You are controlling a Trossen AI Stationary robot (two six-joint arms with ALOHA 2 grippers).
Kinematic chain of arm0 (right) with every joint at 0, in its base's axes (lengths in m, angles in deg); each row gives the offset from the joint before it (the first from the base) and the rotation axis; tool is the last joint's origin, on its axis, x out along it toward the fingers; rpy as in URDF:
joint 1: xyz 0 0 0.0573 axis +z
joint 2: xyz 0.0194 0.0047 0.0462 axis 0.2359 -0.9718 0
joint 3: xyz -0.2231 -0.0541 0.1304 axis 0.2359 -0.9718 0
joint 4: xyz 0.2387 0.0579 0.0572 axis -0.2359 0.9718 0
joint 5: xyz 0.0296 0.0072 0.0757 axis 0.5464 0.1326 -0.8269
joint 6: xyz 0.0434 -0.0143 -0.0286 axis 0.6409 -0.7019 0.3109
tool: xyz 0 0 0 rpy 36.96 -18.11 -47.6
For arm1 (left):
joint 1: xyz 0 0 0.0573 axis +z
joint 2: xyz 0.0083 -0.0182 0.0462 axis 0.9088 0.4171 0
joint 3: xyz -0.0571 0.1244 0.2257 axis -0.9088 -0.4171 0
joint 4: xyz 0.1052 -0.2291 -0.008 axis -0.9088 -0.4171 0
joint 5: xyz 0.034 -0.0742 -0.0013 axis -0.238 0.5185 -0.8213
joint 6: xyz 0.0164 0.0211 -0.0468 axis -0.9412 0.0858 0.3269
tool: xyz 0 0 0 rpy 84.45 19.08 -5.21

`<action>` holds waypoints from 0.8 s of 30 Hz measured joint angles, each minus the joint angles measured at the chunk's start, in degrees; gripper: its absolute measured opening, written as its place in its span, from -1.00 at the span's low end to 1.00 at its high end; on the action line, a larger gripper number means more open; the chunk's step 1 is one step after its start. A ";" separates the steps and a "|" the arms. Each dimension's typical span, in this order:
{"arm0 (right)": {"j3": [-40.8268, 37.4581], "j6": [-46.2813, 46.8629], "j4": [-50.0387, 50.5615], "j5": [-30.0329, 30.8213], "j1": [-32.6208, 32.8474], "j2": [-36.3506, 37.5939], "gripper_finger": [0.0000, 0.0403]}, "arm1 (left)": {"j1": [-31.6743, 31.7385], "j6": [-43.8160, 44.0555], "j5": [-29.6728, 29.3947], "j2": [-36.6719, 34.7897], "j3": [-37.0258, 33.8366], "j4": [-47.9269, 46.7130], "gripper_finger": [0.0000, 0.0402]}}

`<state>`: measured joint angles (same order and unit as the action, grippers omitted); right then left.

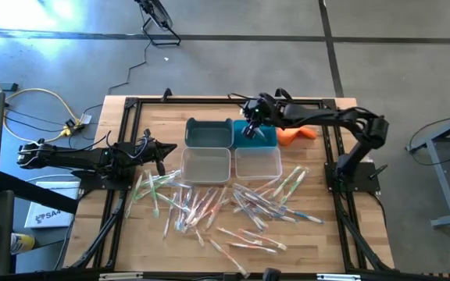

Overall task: Pick & Place Toothbrushes
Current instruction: Put the green toothbrush into the blue bin

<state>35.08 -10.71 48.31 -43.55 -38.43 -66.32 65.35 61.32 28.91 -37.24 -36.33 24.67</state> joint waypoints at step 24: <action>0.00 -0.81 0.08 -6.91 -1.22 -4.86 -0.95 | 0.00 0.01 0.00 -0.02 0.00 -0.01 -1.00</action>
<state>35.08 -11.52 48.38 -50.45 -39.64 -71.18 65.35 61.33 28.91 -37.26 -36.33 24.66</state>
